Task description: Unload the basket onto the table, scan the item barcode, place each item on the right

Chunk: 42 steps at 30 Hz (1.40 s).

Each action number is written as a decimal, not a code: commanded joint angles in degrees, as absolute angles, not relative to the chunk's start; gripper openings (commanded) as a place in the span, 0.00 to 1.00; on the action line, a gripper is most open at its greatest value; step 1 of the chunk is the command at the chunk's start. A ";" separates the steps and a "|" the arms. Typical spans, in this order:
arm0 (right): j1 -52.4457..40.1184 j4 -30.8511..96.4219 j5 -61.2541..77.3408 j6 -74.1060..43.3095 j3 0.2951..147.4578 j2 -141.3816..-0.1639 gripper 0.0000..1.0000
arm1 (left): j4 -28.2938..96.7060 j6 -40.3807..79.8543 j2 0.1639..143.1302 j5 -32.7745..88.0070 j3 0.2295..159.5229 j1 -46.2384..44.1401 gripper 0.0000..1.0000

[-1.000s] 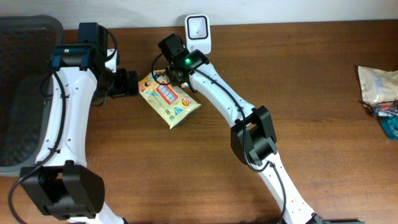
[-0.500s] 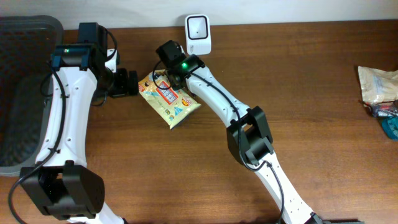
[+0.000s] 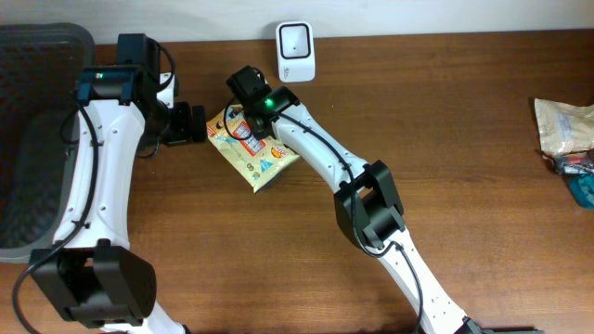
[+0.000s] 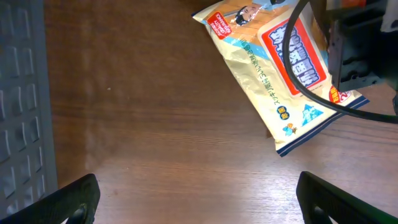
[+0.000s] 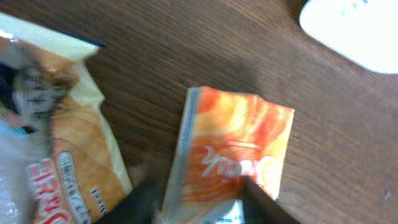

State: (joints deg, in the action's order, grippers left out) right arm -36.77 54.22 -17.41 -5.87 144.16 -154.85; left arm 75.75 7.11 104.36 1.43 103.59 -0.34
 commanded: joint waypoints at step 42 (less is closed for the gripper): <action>-9.54 85.97 9.67 -8.25 125.95 -141.82 0.42 | 75.68 7.03 103.37 1.23 103.42 -0.36 0.99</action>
